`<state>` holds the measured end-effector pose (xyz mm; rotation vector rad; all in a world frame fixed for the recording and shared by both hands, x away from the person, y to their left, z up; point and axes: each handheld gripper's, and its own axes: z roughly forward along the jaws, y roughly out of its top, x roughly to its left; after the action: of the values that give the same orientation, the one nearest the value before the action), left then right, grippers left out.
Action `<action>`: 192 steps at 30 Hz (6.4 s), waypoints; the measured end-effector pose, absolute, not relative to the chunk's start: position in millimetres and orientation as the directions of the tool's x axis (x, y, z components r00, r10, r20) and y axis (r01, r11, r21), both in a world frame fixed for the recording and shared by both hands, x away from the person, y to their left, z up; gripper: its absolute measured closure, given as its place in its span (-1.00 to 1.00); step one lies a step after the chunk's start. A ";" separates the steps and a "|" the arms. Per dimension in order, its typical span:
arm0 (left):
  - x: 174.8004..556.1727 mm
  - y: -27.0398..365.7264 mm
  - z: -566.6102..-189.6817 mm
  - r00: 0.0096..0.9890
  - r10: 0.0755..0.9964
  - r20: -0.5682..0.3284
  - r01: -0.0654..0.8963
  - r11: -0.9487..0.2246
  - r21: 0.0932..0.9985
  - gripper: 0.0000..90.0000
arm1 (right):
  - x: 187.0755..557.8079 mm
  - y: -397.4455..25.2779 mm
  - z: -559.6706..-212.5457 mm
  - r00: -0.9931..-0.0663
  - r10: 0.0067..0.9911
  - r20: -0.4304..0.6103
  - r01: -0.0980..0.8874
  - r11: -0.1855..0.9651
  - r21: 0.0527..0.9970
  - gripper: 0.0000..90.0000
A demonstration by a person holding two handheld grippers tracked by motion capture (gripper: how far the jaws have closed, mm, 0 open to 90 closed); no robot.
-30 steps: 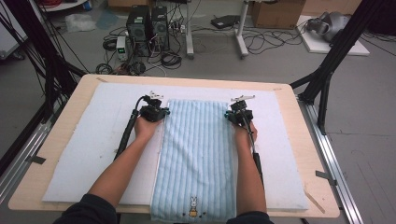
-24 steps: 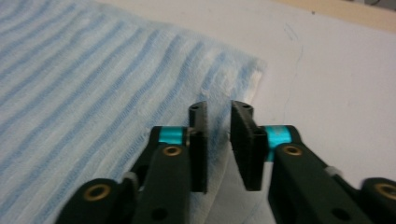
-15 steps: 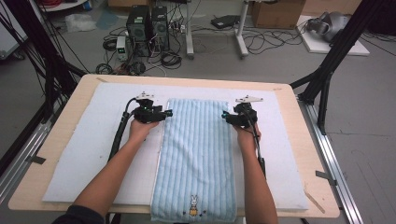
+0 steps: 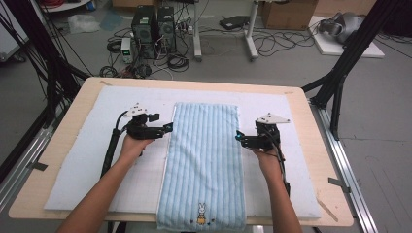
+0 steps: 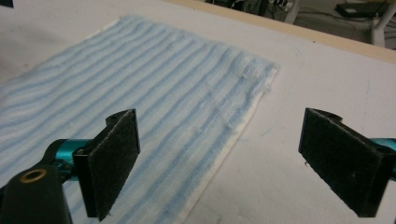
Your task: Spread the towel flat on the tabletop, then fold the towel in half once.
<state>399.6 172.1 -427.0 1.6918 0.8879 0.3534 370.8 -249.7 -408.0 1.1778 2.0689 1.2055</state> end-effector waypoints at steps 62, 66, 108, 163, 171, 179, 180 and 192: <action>446.9 123.9 -450.5 0.595 0.803 -0.047 0.498 -0.322 0.805 0.16 | 361.0 -260.9 -419.7 -0.537 0.842 0.055 0.480 0.251 0.840 -0.74; 444.9 120.3 -450.5 0.633 0.774 -0.011 0.468 -0.372 0.801 0.47 | 361.2 -259.0 -420.2 -0.536 0.842 0.054 0.482 0.253 0.839 -0.74; 458.1 148.9 -428.6 0.605 0.760 -0.237 0.490 -0.121 0.863 0.92 | 442.3 -215.9 -422.3 -0.513 0.857 0.053 0.528 0.267 0.806 0.93; 390.0 170.6 -439.9 0.583 0.762 -0.283 0.525 -0.087 0.847 -0.07 | 321.3 -241.1 -419.4 -0.566 0.821 0.081 0.495 0.260 0.829 0.14; 406.3 150.3 -452.3 0.599 0.756 -0.263 0.566 -0.168 0.807 0.07 | 325.3 -249.0 -422.1 -0.527 0.843 0.110 0.520 0.217 0.826 0.00; 401.5 138.7 -451.0 0.666 0.731 -0.148 0.509 -0.301 0.806 0.92 | 334.3 -244.4 -422.1 -0.518 0.849 0.105 0.533 0.225 0.815 -0.01; 402.1 140.5 -450.5 0.666 0.729 -0.161 0.512 -0.289 0.809 0.92 | 337.4 -243.6 -422.6 -0.514 0.851 0.104 0.539 0.226 0.812 -0.01; 400.0 153.5 -436.9 0.669 0.703 -0.239 0.490 -0.175 0.854 0.94 | 402.7 -209.4 -437.1 -0.457 0.884 0.096 0.655 0.261 0.709 0.09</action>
<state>400.0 153.5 -436.9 1.8297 0.9466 0.2535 402.7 -209.4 -437.1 1.4123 2.2173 1.0052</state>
